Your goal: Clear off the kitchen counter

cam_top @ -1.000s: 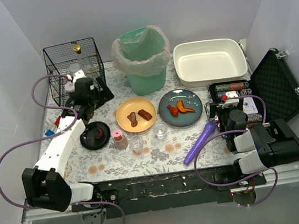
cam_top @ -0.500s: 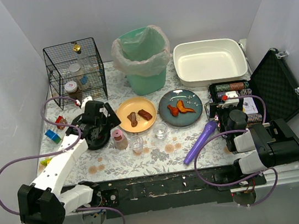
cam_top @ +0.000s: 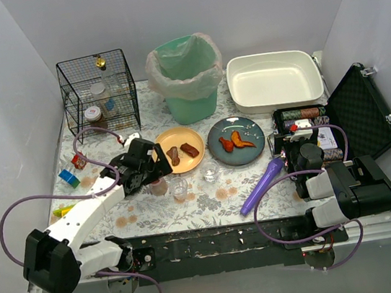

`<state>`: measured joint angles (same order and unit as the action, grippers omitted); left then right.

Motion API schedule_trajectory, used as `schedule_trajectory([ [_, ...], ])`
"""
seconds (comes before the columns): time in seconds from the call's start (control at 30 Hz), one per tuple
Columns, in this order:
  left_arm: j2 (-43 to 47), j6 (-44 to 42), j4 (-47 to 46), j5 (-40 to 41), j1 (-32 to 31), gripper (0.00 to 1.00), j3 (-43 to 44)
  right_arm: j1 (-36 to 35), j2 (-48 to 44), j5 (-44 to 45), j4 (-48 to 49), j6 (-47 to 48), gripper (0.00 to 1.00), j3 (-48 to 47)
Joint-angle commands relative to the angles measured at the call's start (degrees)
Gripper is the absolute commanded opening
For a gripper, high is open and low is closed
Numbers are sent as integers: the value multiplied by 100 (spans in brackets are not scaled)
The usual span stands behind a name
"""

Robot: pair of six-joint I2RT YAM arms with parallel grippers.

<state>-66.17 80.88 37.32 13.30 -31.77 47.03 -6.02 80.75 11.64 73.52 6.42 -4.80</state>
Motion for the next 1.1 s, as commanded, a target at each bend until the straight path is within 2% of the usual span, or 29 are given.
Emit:
schedule_trajectory([
  [0.0,-80,147,21,225,-233,96,-150,-22,20,58,374,70,98,5],
  [0.23,-159,296,-75,296,-488,80,-281,-22,20,58,374,70,98,5],
  [0.47,-159,358,-146,279,-523,68,-431,-22,20,23,348,44,98,-12],
  [0.6,-89,376,-208,270,-523,59,-545,-13,20,23,295,35,98,-47],
  [0.93,218,323,-146,437,-532,54,-510,57,2,-57,207,-9,98,-83],
  [1.03,324,340,-155,419,-523,55,-475,40,-234,-83,-292,52,98,-266],
  [1.07,333,358,-164,410,-523,56,-466,48,-366,-152,-720,62,98,-476],
])
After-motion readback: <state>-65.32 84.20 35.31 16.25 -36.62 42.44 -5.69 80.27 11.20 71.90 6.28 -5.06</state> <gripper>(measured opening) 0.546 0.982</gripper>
